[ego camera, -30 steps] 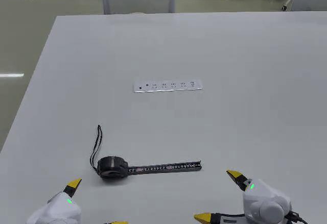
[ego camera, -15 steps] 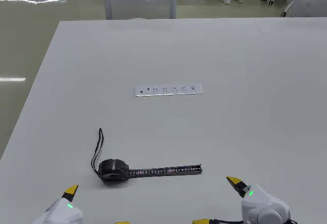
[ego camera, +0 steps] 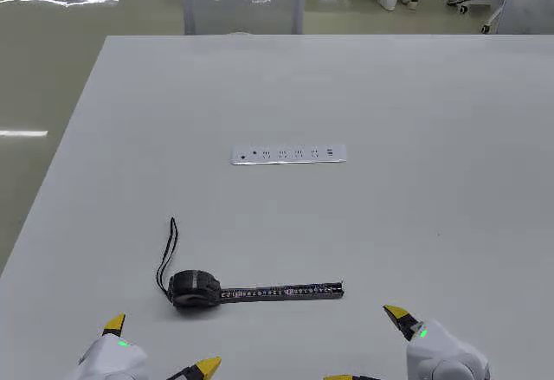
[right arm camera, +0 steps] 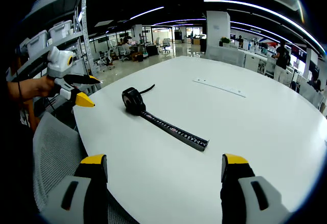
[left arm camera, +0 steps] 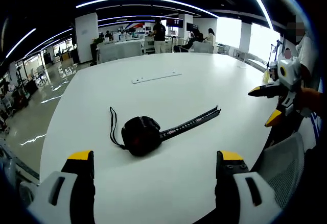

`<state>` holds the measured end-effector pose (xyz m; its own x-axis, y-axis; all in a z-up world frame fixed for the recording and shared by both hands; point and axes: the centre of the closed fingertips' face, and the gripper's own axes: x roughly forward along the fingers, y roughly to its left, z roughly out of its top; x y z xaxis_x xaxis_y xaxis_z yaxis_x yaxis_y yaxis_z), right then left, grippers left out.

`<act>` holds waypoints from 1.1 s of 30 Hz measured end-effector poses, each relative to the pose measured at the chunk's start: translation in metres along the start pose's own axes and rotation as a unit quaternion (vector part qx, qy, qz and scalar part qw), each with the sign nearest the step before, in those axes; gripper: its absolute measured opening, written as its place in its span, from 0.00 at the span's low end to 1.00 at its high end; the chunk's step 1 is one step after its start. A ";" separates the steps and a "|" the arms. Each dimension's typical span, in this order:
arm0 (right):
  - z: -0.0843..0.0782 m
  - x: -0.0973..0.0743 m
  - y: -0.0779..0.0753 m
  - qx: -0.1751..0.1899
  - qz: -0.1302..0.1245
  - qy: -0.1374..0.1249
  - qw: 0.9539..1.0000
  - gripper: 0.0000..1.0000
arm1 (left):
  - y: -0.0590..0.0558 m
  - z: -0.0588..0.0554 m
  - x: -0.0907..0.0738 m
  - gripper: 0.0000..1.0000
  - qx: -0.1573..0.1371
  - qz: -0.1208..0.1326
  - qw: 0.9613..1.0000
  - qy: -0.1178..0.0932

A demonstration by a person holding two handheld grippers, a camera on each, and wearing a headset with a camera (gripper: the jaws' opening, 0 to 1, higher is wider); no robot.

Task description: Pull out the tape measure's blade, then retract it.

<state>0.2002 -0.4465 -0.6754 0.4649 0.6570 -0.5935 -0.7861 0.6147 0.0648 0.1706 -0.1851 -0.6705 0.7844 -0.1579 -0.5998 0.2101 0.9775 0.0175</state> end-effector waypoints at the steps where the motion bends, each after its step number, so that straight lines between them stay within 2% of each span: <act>1: 0.000 0.000 0.000 0.000 0.000 0.000 1.000 0.94 | 0.000 0.000 0.001 0.99 0.000 0.003 1.000 0.000; 7: 0.001 0.003 -0.002 0.002 -0.004 -0.003 1.000 0.93 | 0.001 0.003 0.011 0.99 -0.011 0.023 1.000 -0.010; 14: -0.001 0.006 -0.006 0.009 -0.009 -0.006 1.000 0.91 | 0.000 0.002 0.023 0.99 -0.023 0.038 0.999 -0.013; 20: -0.006 0.010 -0.009 0.002 -0.002 -0.003 1.000 0.89 | 0.002 -0.002 0.033 0.99 -0.042 0.055 0.997 -0.017; 26: -0.009 0.015 -0.015 -0.014 0.010 0.001 1.000 0.84 | 0.003 -0.006 0.045 0.96 -0.049 0.072 0.996 -0.017; 33: -0.008 0.020 -0.025 -0.051 0.027 0.008 0.998 0.78 | 0.004 -0.008 0.057 0.91 -0.061 0.084 0.994 -0.020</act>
<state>0.2256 -0.4520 -0.6959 0.4137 0.6805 -0.6048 -0.8481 0.5296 0.0156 0.2113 -0.1891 -0.7108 0.8254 0.0067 -0.5645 0.0031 0.9999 0.0162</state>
